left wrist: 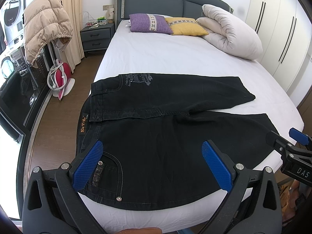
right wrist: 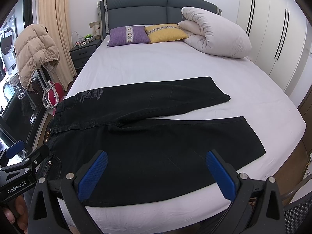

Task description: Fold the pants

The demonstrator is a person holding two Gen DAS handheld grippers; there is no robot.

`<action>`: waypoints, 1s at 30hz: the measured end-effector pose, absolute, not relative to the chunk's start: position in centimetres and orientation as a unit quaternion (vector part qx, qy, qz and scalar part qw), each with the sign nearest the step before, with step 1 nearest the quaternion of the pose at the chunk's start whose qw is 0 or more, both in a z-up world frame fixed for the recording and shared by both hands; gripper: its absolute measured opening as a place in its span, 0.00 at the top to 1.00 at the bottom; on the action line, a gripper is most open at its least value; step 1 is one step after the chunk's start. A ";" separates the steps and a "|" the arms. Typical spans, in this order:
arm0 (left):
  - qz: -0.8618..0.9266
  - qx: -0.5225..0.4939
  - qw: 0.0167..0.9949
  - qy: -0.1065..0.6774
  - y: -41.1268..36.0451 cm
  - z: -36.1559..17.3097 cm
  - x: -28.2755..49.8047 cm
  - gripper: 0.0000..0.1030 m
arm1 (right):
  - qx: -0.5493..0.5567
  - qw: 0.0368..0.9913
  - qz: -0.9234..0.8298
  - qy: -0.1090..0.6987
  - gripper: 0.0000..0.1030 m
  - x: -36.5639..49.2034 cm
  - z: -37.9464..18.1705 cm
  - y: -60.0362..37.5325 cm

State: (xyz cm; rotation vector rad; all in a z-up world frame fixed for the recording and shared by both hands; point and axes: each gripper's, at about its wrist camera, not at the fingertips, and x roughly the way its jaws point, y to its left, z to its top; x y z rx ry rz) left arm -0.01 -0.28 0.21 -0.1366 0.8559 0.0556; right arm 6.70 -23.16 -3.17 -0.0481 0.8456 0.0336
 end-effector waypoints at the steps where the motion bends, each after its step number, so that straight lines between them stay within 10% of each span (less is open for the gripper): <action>1: 0.027 -0.066 0.907 0.415 -0.2 0.2 0.0 0.00 | -0.023 0.911 0.016 0.410 0.00 6.7 -3.2 -23.2; 30: 0.024 -0.061 0.908 0.413 -0.8 -2.1 -0.9 0.00 | -0.022 0.911 0.016 0.412 0.00 6.4 -3.6 -23.4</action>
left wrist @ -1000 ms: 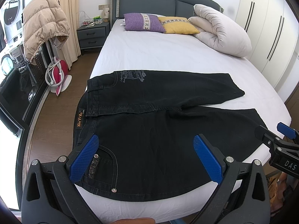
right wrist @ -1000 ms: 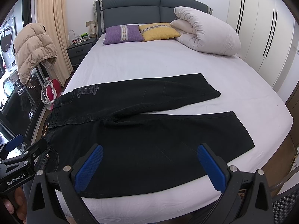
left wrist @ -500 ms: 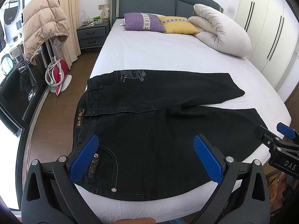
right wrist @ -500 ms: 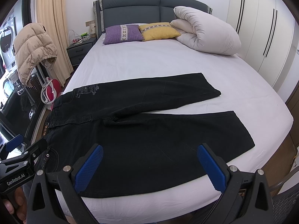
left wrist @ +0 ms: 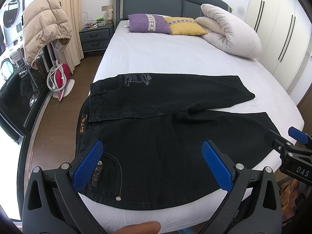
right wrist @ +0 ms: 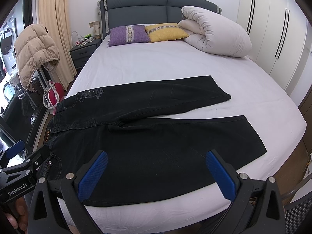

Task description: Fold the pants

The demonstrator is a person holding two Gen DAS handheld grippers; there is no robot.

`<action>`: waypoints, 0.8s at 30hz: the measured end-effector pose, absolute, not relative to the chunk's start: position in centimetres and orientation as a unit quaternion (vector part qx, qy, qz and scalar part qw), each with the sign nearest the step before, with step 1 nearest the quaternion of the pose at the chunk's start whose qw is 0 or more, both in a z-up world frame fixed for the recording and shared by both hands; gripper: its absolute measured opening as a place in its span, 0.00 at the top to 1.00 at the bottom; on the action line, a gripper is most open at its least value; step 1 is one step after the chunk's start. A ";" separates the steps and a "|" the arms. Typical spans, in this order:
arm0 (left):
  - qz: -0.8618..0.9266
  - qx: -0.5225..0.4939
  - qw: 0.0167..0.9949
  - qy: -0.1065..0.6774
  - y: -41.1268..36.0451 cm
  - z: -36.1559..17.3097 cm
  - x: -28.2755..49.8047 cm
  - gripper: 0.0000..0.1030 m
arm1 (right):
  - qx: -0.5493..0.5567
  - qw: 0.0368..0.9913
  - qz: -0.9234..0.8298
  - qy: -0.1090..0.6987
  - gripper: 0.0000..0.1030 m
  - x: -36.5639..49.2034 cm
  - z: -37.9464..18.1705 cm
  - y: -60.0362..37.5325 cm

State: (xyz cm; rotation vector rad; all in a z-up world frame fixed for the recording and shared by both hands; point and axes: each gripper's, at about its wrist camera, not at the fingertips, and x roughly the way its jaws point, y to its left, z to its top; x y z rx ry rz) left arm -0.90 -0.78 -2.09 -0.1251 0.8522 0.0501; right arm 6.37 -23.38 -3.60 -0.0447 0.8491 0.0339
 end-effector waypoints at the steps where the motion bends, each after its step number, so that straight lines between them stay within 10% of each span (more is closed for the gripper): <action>1: 0.023 -0.060 0.909 0.413 -0.8 -2.2 -0.9 0.00 | -0.022 0.911 0.016 0.412 0.00 6.4 -3.6 -23.4; 16: -0.085 -0.120 0.926 0.347 3.3 -2.6 1.9 0.00 | -0.025 0.902 0.032 0.429 0.00 8.5 -4.9 -22.7; 24: -0.064 -0.119 0.891 0.433 7.9 -5.9 9.3 0.00 | -0.020 0.894 0.115 0.433 0.00 12.6 -6.3 -22.7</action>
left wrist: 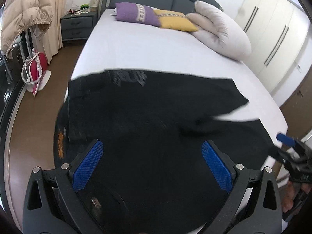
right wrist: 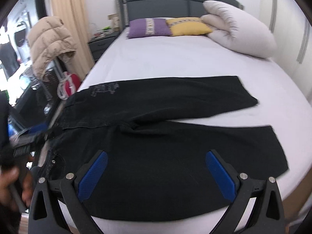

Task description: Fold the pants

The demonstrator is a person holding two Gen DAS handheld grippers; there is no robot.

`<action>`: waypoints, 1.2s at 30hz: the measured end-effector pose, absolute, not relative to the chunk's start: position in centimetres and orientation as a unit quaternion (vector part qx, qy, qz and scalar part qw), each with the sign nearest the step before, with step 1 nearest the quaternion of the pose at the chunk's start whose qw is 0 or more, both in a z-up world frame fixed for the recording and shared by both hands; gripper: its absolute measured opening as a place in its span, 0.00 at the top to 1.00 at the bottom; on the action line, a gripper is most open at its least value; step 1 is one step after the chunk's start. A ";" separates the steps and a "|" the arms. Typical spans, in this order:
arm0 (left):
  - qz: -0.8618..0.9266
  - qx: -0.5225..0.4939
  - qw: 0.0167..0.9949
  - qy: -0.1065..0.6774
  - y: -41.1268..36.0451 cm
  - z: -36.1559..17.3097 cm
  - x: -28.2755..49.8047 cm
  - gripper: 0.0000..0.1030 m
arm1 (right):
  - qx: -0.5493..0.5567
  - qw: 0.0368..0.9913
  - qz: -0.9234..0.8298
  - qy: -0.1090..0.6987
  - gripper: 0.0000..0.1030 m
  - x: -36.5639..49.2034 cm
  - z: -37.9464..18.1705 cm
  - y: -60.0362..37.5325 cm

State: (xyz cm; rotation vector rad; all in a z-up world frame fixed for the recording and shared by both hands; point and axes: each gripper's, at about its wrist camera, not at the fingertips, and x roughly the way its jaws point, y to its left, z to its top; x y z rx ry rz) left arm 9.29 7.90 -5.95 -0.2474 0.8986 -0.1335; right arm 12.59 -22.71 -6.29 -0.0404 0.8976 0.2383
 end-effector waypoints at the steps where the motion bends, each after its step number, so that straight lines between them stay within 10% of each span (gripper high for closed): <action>1: -0.068 -0.108 0.895 0.427 9.2 -5.9 11.2 0.00 | -0.020 0.892 0.127 0.433 0.00 13.3 -6.5 -22.9; 18: -0.226 0.005 0.795 0.563 19.2 -15.9 36.2 0.02 | -0.030 0.834 0.302 0.461 0.31 24.7 -11.4 -23.1; 36: -0.217 0.037 0.791 0.571 22.9 -15.7 37.7 0.93 | -0.084 0.811 0.366 0.449 0.32 33.9 -12.0 -17.1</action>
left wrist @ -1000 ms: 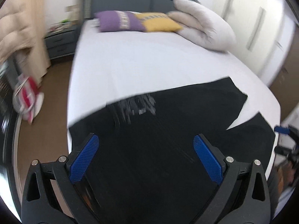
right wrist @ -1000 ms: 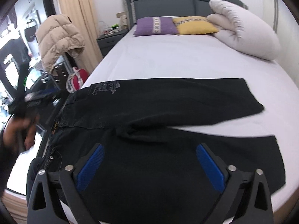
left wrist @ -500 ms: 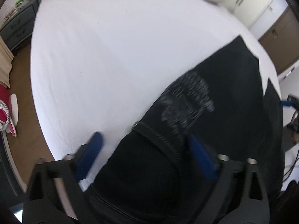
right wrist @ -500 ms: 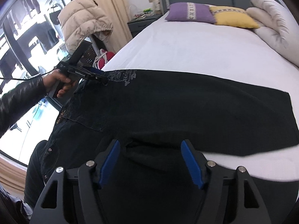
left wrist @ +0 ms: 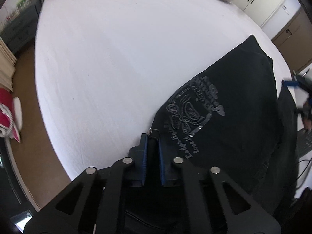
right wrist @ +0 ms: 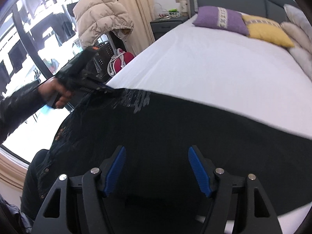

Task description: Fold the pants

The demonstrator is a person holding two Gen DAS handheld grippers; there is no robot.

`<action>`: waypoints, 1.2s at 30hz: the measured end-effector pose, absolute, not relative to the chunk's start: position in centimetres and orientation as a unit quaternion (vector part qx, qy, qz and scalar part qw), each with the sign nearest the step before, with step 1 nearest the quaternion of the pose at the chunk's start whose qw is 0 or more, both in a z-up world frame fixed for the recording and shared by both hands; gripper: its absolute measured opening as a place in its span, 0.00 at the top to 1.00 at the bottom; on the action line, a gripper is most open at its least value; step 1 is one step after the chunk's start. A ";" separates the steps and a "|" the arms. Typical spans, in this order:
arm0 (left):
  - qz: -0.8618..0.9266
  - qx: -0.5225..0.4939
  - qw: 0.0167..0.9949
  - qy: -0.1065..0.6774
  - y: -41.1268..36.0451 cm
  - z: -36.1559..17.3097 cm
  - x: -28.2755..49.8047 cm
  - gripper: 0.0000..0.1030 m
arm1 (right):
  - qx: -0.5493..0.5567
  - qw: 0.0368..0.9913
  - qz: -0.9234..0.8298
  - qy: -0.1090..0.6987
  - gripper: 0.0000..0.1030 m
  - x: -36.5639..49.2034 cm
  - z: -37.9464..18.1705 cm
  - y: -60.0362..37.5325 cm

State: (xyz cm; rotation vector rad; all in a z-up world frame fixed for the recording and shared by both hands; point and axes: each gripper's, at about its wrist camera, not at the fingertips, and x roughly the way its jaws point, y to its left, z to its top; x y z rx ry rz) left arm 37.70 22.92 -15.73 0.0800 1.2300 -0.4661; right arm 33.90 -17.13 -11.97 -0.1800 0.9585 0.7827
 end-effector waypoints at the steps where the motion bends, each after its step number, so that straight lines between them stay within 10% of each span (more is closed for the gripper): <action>1: -0.212 0.043 0.801 0.558 23.0 -15.1 37.0 0.93 | -0.096 0.811 0.367 0.445 0.32 34.7 -11.8 -16.6; 17: -0.214 0.084 0.870 0.436 22.0 -9.9 29.1 0.94 | -0.318 0.726 0.405 0.455 0.39 43.8 -15.4 -6.3; 19: -0.215 0.077 0.871 0.436 22.4 -10.0 29.2 0.94 | -0.334 0.714 0.399 0.468 0.51 44.7 -16.5 -6.2; 20: -0.215 0.076 0.870 0.436 21.3 -10.4 29.1 0.94 | -0.334 0.709 0.394 0.480 0.73 45.2 -17.0 -6.2; 23: -0.214 0.073 0.870 0.439 20.3 -11.0 29.0 0.94 | -0.306 0.711 0.391 0.497 0.91 45.9 -17.2 -6.9; 36: -0.228 0.009 0.872 0.433 17.6 -10.1 24.5 0.94 | -0.085 0.772 0.372 0.508 0.94 42.0 -14.6 -9.1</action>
